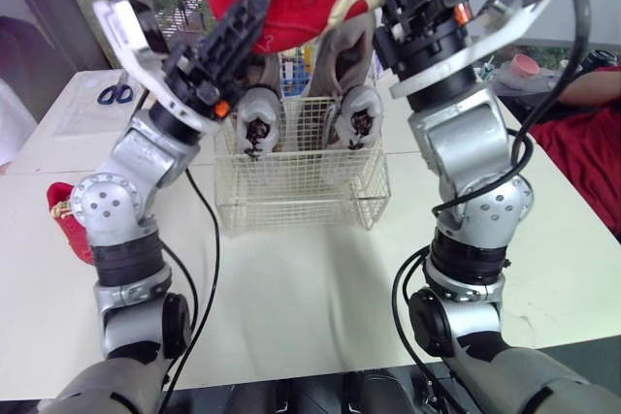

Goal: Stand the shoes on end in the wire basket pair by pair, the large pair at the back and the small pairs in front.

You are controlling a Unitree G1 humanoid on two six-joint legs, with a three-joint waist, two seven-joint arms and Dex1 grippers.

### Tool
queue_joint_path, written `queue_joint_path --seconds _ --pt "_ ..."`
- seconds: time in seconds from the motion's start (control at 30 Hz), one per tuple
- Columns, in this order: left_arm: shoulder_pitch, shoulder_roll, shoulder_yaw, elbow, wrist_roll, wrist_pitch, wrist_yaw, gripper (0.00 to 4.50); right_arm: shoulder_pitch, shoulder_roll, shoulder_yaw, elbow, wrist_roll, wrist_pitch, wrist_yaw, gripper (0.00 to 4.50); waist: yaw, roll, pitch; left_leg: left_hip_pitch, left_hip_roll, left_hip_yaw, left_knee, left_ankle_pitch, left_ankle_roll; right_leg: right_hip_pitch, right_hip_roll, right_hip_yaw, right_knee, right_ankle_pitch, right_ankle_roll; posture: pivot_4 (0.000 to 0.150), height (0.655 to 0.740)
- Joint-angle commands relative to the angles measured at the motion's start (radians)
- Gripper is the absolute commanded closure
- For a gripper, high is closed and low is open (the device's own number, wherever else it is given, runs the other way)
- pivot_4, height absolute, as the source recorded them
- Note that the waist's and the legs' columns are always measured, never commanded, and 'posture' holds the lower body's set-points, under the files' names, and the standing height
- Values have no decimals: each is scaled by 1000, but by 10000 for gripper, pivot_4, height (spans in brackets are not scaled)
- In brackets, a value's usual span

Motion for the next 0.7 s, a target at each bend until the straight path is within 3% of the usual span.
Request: queue_joint_path --seconds 0.03,0.1,0.27,0.37,0.43,0.5,0.6,0.7 --pt "37 56 -10 -59 -25 47 -5 9330 -44 -3 -1 -33 7 -9 31 36193 0 0 0 0 0 0 0 0 0 0 0 0 0 0 0 1500 7400" --pt "60 82 -11 -77 -33 63 -4 575 -43 -6 0 -35 3 -9 36 36193 -2 0 0 0 0 0 0 0 0 -1 0 0 0 0 0 1500 7400" --pt "202 254 -32 -209 60 138 -42 575 -52 -71 36 -43 -66 22 106 36193 -4 1 0 0 0 0 -1 0 0 -1 0 1 0 0 0 1500 7400" --pt "347 403 8 -365 68 182 -38 575 -61 -254 233 -93 -254 164 235 36193 -6 1 1 -1 0 1 -3 0 -1 -3 0 1 -1 0 -1 1500 7400" --pt "398 428 23 -414 58 157 4 575 -53 -538 118 54 -258 211 533 36193 3 1 1 -1 0 1 -4 -1 -1 -5 -1 3 -1 -2 -4 1500 7400" --pt "432 438 30 -443 54 136 28 575 -63 -742 28 212 -263 213 783 36193 30 1 2 -2 0 -2 -2 -4 0 -6 -1 0 -5 -4 -6 1500 7400" --pt "540 454 57 -517 68 120 64 575 -82 -866 77 311 -353 180 986 36193 38 3 1 -2 0 0 -2 -8 5 -1 -2 -1 -19 -1 -11 1500 7400" --pt "667 485 92 -562 10 126 52 575 -90 -896 87 364 -427 157 1087 36193 5 3 0 -1 0 4 -3 -11 9 0 -4 3 -20 -1 -10 1500 7400"
